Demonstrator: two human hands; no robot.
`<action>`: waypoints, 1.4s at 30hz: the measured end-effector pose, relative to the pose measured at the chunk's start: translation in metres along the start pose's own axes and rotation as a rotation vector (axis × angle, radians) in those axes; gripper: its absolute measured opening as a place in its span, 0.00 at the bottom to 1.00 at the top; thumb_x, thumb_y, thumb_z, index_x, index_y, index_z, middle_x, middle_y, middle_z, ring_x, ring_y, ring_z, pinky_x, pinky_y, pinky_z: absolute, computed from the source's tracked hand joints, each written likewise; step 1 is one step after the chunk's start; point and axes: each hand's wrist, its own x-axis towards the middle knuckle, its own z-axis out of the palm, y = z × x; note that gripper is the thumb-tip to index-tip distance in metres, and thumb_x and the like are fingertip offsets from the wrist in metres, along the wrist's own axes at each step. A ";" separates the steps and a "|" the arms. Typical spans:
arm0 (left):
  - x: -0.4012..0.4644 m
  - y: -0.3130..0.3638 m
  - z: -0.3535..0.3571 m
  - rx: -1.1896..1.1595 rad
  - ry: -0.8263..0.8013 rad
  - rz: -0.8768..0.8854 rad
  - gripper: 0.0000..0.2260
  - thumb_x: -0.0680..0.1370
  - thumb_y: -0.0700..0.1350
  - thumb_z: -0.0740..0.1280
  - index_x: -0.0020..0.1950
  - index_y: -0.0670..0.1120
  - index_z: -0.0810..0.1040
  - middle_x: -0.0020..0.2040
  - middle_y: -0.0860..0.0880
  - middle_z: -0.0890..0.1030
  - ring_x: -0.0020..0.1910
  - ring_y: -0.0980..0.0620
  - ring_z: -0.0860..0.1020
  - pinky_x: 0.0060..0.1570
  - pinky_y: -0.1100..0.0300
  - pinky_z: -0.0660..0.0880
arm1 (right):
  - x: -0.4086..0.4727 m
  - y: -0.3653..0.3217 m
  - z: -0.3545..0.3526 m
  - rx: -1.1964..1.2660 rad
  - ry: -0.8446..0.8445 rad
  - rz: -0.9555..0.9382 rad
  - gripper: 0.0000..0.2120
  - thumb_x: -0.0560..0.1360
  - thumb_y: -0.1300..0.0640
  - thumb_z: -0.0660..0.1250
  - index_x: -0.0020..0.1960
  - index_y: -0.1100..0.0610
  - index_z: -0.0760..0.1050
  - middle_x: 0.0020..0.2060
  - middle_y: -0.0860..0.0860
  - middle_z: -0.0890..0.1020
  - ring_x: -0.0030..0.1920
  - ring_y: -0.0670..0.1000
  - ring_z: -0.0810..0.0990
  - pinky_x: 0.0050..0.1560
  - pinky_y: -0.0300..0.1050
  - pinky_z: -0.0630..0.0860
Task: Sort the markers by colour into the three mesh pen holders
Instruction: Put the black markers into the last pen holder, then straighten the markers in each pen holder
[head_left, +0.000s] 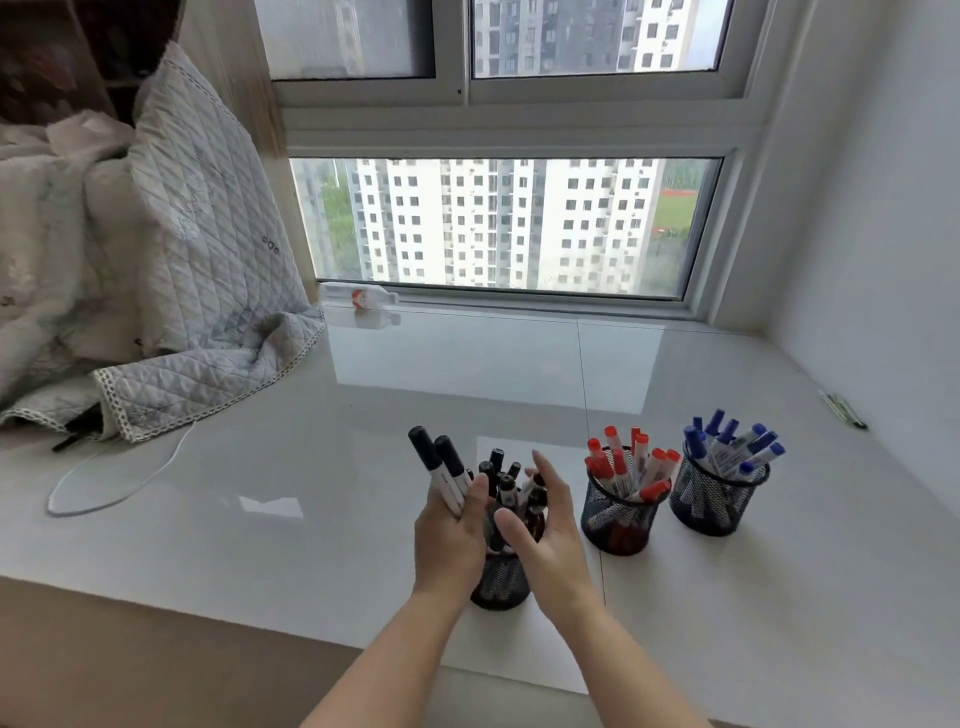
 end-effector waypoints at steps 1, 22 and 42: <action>-0.001 0.000 0.000 0.013 -0.031 0.012 0.14 0.76 0.57 0.62 0.49 0.47 0.74 0.35 0.54 0.79 0.31 0.64 0.77 0.30 0.74 0.69 | -0.005 0.004 -0.003 -0.013 -0.003 0.010 0.39 0.61 0.36 0.70 0.68 0.33 0.56 0.63 0.30 0.64 0.63 0.29 0.63 0.60 0.27 0.64; -0.007 0.022 -0.010 0.089 -0.008 0.063 0.07 0.71 0.49 0.71 0.44 0.55 0.74 0.47 0.57 0.77 0.50 0.61 0.76 0.47 0.65 0.70 | -0.013 0.032 -0.019 -0.336 -0.124 0.254 0.32 0.50 0.43 0.76 0.50 0.35 0.65 0.44 0.32 0.79 0.47 0.32 0.77 0.41 0.28 0.70; -0.014 0.033 -0.050 0.239 -0.147 0.323 0.13 0.75 0.41 0.67 0.47 0.62 0.75 0.48 0.59 0.79 0.48 0.67 0.76 0.41 0.75 0.72 | -0.026 0.001 -0.056 -0.332 -0.088 0.042 0.43 0.59 0.47 0.79 0.67 0.42 0.60 0.60 0.37 0.70 0.59 0.32 0.67 0.52 0.31 0.67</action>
